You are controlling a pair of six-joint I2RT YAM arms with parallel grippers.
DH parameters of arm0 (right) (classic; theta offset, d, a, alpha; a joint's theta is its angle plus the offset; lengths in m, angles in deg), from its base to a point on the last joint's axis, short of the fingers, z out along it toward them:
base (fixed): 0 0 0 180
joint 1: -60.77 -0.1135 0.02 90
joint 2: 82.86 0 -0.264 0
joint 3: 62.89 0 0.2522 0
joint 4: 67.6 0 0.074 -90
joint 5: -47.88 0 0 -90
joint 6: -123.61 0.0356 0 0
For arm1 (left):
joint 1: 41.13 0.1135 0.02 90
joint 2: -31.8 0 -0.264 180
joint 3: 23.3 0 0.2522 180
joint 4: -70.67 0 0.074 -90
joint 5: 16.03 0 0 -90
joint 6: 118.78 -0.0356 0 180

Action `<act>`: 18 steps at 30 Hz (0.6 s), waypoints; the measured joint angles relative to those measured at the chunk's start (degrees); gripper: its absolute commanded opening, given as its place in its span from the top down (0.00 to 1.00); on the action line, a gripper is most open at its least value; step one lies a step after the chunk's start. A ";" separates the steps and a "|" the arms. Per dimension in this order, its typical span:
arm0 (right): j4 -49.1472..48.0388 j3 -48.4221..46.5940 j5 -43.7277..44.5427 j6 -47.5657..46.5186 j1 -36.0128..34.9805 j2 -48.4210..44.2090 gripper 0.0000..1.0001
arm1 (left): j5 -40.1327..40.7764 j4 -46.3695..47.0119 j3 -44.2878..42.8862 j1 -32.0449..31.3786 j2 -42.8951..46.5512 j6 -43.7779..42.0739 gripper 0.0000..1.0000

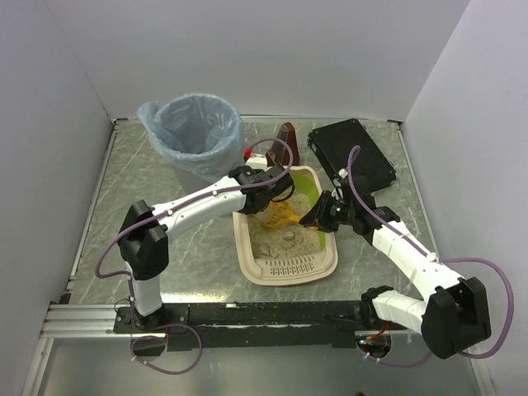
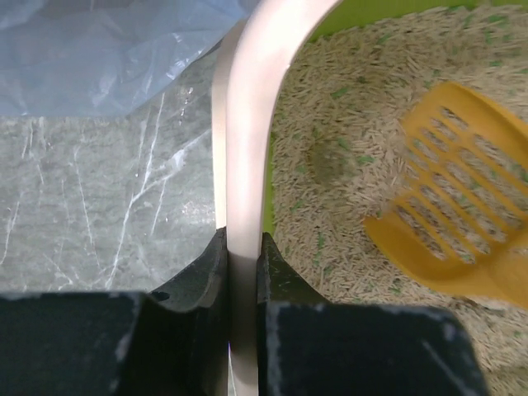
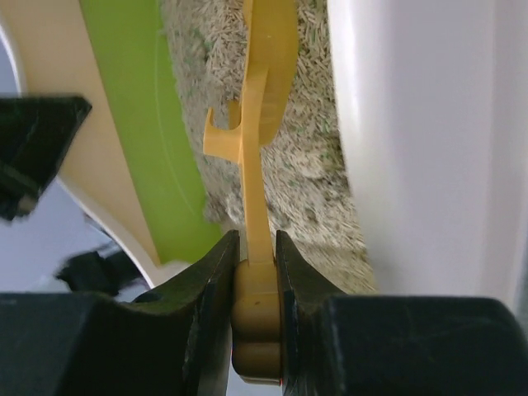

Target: Clean the litter box

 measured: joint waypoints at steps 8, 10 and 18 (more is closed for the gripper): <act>-13.11 5.25 -2.84 7.69 0.00 0.09 1.00 | 2.56 -4.76 -6.58 -3.28 -0.85 1.73 0.99; -17.75 7.19 -4.02 9.11 0.11 0.74 1.00 | 2.89 -4.90 -6.93 -3.50 -0.90 1.73 0.99; -32.52 13.99 -6.47 13.44 0.07 1.70 1.00 | 2.91 -5.07 -6.97 -3.56 -0.90 1.95 0.99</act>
